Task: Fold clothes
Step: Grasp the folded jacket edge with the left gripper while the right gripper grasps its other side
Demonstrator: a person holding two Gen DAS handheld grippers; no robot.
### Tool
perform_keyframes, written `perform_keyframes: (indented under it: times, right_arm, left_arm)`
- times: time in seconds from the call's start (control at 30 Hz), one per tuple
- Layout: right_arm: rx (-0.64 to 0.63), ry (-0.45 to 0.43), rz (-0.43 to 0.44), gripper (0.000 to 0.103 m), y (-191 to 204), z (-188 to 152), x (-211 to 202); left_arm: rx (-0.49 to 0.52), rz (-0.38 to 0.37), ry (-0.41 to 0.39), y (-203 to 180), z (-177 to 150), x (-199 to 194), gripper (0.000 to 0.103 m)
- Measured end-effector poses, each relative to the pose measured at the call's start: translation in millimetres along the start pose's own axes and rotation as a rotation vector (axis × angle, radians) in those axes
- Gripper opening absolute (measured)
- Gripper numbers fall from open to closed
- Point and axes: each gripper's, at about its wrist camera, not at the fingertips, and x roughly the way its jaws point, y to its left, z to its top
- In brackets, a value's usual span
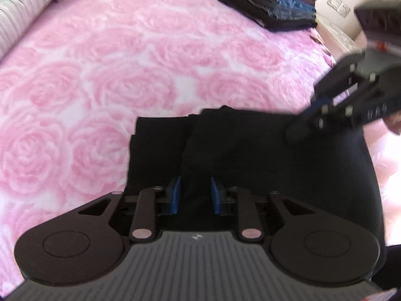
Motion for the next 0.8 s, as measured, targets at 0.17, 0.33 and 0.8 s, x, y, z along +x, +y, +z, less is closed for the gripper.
perform_keyframes:
  times: [0.17, 0.33, 0.8]
  right_arm:
    - [-0.043, 0.087, -0.024, 0.005, -9, -4, 27]
    - [0.062, -0.016, -0.035, 0.011, -19, -20, -4]
    - [0.11, -0.091, -0.106, 0.011, -10, -63, -53]
  left_arm:
    - [-0.038, 0.018, -0.018, 4, -2, -4, 0.02]
    - [-0.003, -0.031, -0.067, 3, 23, -8, 0.027]
    - [0.043, 0.029, -0.028, 3, 30, 19, 0.002]
